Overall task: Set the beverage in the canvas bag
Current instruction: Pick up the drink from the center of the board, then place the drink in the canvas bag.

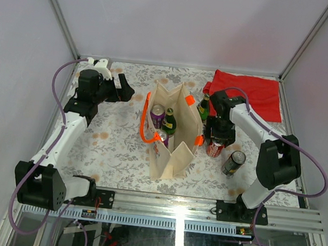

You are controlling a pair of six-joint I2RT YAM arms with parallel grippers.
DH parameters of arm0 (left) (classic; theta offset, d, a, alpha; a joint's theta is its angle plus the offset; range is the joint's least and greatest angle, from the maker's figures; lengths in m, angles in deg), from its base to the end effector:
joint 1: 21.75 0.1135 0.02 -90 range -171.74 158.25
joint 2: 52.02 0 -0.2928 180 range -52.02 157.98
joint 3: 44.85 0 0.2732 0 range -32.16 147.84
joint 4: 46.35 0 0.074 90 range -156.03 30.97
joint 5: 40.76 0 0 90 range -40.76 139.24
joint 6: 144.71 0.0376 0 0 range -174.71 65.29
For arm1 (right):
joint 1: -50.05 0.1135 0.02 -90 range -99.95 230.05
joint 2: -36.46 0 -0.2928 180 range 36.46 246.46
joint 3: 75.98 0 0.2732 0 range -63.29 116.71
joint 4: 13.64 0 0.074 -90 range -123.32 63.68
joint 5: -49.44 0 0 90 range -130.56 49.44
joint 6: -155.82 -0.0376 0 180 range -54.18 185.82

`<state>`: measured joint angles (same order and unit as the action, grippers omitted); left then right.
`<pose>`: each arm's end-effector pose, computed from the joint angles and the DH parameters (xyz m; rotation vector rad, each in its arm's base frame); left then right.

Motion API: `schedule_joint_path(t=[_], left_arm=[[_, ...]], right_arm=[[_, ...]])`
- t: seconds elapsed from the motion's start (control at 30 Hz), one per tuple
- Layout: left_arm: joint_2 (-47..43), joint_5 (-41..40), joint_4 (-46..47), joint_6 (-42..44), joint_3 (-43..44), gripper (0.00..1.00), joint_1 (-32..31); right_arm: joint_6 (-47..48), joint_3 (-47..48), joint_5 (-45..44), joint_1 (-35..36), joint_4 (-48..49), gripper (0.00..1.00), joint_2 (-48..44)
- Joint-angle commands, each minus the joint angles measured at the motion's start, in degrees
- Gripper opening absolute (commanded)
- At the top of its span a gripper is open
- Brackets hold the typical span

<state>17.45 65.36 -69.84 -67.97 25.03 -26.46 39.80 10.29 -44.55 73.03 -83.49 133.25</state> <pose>0.2900 -0.0344 0.3465 0.0372 1.9879 -0.4812 0.3158 0.1311 0.2444 0.0872 2.9586 0.0096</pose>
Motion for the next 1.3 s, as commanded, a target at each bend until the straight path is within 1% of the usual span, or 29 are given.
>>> schedule_joint_path(t=[0.0,0.03,0.07,0.17,0.27,0.5,0.73,0.87,1.03,1.17,1.27], left_arm=[[0.14,0.66,0.0,0.45,1.59,1.0,0.36],[0.13,0.75,-0.02,0.45,1.54,1.0,0.39],[0.15,0.83,-0.01,0.43,1.52,1.0,0.38],[0.19,0.9,0.17,0.42,1.37,1.0,0.4],[0.23,1.0,0.33,0.29,1.35,1.0,0.38],[0.08,1.08,0.69,-0.01,1.04,1.0,0.4],[-0.22,1.12,0.85,-0.02,0.64,1.0,0.4],[-0.02,1.43,1.05,-0.02,0.72,1.0,0.38],[0.18,1.53,1.05,-0.08,0.91,1.0,0.39],[0.41,1.88,0.95,-0.27,0.95,1.0,0.36],[0.44,1.87,0.85,-0.28,0.99,1.0,0.34]], right_arm=[[-0.62,-1.31,-1.54,0.43,0.66,0.08,-1.17],[-0.75,-1.2,-1.67,0.46,0.37,0.02,-2.66],[-0.89,-1.05,-1.86,0.48,-0.06,0.0,-3.29],[-1.3,0.36,-2.72,0.48,-1.5,0.0,-4.56],[-1.57,3.78,-4.02,0.42,-3.93,0.0,-5.56],[-1.9,16.18,-6.87,0.46,-9.53,0.0,-6.45],[-2.7,26.84,-8.13,0.39,-11.56,0.0,-8.49],[-2.43,31.32,-6.58,0.42,-8.03,0.0,-10.93],[-2.9,32.8,-1.72,0.48,-0.15,0.0,-15.08],[-3.33,34.05,2.82,0.61,3.29,0.0,-15.33],[-3.46,35.31,3.96,1.81,4.47,0.0,-14.88]])
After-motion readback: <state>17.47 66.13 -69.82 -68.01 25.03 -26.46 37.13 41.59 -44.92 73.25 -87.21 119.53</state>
